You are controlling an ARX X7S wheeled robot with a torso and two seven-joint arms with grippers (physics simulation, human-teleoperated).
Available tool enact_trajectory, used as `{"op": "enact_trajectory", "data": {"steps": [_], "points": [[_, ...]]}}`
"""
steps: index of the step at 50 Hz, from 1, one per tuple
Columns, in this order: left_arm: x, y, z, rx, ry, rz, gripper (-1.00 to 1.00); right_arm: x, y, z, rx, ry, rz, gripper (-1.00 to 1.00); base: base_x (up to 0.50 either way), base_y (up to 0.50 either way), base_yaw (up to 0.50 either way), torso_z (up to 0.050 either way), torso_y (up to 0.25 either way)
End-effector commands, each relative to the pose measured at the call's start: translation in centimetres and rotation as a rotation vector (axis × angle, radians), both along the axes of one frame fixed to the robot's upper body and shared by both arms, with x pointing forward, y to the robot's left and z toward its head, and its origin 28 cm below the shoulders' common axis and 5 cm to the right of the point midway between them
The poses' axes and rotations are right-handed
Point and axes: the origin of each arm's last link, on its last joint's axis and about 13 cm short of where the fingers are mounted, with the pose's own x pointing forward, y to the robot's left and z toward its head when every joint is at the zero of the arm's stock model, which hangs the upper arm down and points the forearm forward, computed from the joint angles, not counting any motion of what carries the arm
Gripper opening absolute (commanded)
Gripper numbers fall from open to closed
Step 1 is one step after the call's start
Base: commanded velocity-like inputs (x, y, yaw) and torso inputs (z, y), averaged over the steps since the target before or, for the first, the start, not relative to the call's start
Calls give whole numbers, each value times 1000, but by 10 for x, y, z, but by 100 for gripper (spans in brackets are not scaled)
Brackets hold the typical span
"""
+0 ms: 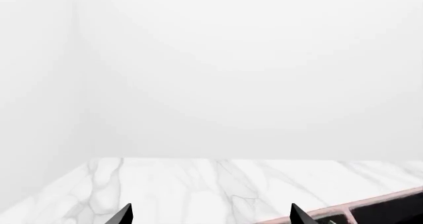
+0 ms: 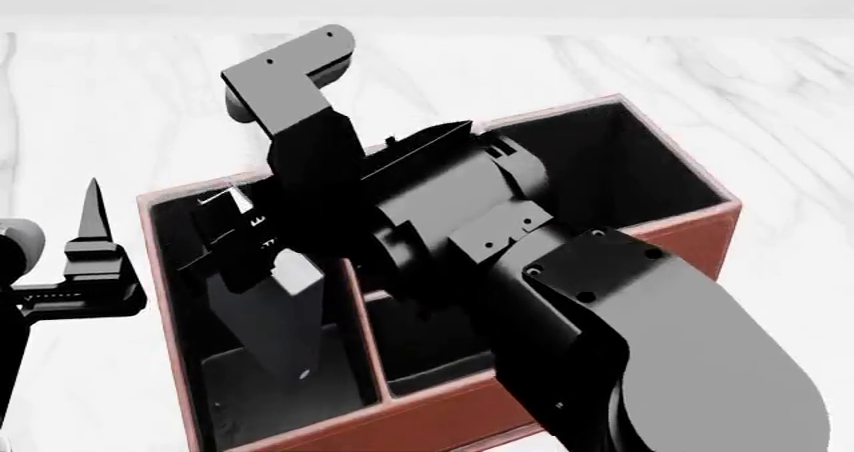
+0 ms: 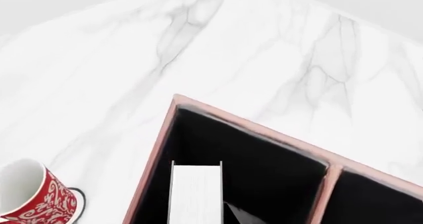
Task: Pick up the book and place it in the left compartment of the caddy.
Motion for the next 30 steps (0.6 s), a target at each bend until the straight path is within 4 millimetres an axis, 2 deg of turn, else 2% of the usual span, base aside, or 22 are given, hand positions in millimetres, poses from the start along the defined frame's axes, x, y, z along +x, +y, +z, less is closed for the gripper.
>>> {"op": "enact_trajectory", "data": {"steps": [1, 26, 30], "points": [[0, 0, -1, 0, 1, -1, 100, 2, 1, -16, -15, -49, 34, -100, 0, 0, 0, 0, 0], [0, 0, 0, -2, -1, -1, 100, 1, -5, -45, -56, -29, 53, -100, 0, 0, 0, 1, 1], [0, 0, 0, -2, -2, -1, 100, 2, -5, -44, -44, -32, 42, -100, 0, 0, 0, 0, 0]]}}
